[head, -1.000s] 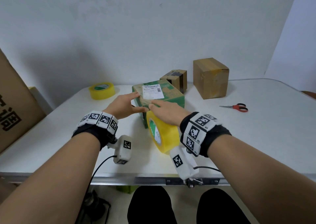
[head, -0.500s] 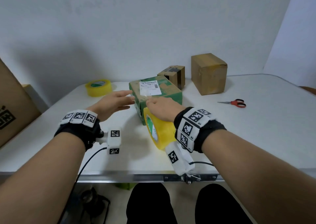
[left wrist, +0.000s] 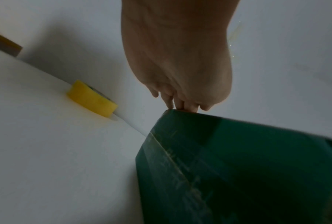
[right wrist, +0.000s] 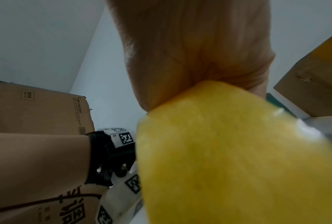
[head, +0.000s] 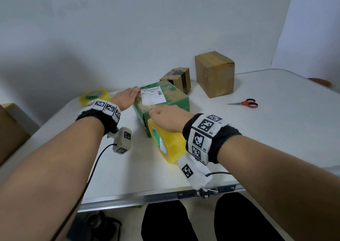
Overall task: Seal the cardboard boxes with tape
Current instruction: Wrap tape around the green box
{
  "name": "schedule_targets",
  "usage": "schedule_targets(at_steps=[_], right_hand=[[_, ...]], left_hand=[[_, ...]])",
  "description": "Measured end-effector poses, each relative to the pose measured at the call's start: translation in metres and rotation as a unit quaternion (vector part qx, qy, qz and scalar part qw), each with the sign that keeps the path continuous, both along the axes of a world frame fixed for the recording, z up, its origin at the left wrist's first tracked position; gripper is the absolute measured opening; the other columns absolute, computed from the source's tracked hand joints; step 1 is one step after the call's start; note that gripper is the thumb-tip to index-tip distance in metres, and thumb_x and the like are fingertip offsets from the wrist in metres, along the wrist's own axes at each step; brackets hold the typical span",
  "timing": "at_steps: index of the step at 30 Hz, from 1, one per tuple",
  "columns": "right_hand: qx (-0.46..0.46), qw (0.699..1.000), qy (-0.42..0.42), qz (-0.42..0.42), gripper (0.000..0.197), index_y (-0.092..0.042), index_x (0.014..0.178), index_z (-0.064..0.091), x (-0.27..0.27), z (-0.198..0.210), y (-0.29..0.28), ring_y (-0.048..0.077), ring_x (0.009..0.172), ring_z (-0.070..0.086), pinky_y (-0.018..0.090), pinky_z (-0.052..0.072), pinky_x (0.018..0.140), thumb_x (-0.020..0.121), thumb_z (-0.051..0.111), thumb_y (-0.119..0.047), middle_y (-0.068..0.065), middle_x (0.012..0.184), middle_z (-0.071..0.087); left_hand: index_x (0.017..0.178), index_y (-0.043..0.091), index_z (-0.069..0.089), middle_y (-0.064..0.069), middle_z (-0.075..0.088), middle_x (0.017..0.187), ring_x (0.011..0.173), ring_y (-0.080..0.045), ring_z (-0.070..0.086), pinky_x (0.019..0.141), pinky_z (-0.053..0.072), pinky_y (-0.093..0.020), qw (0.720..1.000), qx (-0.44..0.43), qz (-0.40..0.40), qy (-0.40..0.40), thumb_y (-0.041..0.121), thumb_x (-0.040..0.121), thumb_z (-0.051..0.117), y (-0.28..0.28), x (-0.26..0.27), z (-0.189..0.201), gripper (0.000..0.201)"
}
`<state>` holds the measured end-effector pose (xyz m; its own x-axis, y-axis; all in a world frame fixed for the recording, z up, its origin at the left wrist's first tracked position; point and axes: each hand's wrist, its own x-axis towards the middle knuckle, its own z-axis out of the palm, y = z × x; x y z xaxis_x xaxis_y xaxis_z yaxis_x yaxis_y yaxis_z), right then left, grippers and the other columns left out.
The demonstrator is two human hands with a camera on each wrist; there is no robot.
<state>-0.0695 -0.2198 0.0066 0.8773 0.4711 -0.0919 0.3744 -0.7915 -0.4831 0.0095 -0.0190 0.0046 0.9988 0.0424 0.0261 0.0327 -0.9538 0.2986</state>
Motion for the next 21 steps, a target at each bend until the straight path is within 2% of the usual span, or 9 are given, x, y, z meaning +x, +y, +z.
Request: schedule_targets(at_steps=[2,5,8,10,12,15,18,21], right_hand=[[-0.001,1.000,-0.001,0.001,0.052,-0.017,0.147,0.040,0.000,0.001,0.001,0.034,0.133,0.044,0.040,0.035,0.108,0.105,0.020,-0.038,0.015,0.149,0.043],[-0.002,1.000,-0.009,0.002,0.051,-0.015,0.144,0.045,-0.001,0.002,0.002,0.034,0.129,0.046,0.040,0.036,0.106,0.105,0.019,-0.036,0.016,0.146,0.046],[0.001,1.000,-0.012,0.001,0.051,-0.016,0.142,0.046,-0.002,0.002,0.002,0.034,0.128,0.048,0.040,0.038,0.105,0.105,0.019,-0.037,0.016,0.145,0.047],[0.004,1.000,-0.012,-0.001,0.051,-0.017,0.142,0.046,-0.003,0.002,0.002,0.034,0.127,0.049,0.041,0.038,0.105,0.104,0.019,-0.038,0.016,0.145,0.048],[0.007,1.000,-0.012,-0.002,0.050,-0.018,0.141,0.048,-0.004,0.004,0.001,0.034,0.127,0.049,0.041,0.039,0.105,0.104,0.019,-0.038,0.016,0.144,0.049],[0.005,1.000,-0.015,0.000,0.049,-0.015,0.139,0.050,-0.008,0.007,0.001,0.033,0.127,0.049,0.041,0.037,0.106,0.105,0.020,-0.034,0.016,0.144,0.049],[0.002,1.000,-0.017,0.001,0.049,-0.015,0.141,0.047,-0.010,0.009,0.001,0.033,0.129,0.047,0.041,0.037,0.106,0.105,0.020,-0.035,0.015,0.145,0.047],[0.002,1.000,-0.013,0.003,0.050,-0.013,0.140,0.047,-0.010,0.009,-0.001,0.033,0.129,0.047,0.043,0.037,0.107,0.105,0.018,-0.035,0.015,0.145,0.047]], left_hand=[[0.154,0.020,0.023,0.000,0.017,0.162,0.149,-0.021,0.014,0.120,0.011,-0.039,0.999,0.033,-0.007,0.009,0.032,0.107,0.010,0.004,0.004,-0.002,0.050],[0.154,0.021,0.021,0.004,0.015,0.162,0.149,-0.017,0.010,0.120,0.005,-0.042,0.998,0.056,-0.033,0.002,0.030,0.107,0.010,0.002,0.002,-0.005,0.050],[0.154,0.017,0.023,0.000,0.018,0.162,0.149,-0.014,0.012,0.120,0.005,-0.037,0.996,0.047,-0.077,-0.012,0.038,0.104,0.009,-0.004,-0.008,-0.010,0.056],[0.153,0.015,0.025,-0.004,0.020,0.161,0.149,-0.014,0.014,0.119,0.006,-0.030,0.994,0.036,-0.097,-0.029,0.044,0.094,0.005,-0.010,-0.017,-0.013,0.069],[0.153,0.014,0.025,-0.003,0.020,0.161,0.148,-0.013,0.014,0.116,0.005,-0.020,0.993,0.027,-0.109,-0.034,0.042,0.100,0.009,-0.014,-0.027,-0.014,0.062],[0.152,0.016,0.027,0.001,0.019,0.160,0.148,-0.009,0.015,0.107,0.003,-0.009,0.992,-0.011,-0.117,-0.034,0.029,0.108,0.020,-0.020,-0.042,-0.012,0.047],[0.152,0.018,0.029,0.004,0.020,0.160,0.147,-0.006,0.015,0.108,0.002,-0.008,0.988,-0.029,-0.146,-0.035,0.028,0.108,0.023,-0.019,-0.054,-0.014,0.046],[0.148,0.023,0.039,0.010,0.029,0.156,0.144,-0.003,0.022,0.112,0.007,-0.012,0.984,-0.077,-0.155,-0.040,0.024,0.106,0.032,-0.014,-0.063,-0.016,0.042]])
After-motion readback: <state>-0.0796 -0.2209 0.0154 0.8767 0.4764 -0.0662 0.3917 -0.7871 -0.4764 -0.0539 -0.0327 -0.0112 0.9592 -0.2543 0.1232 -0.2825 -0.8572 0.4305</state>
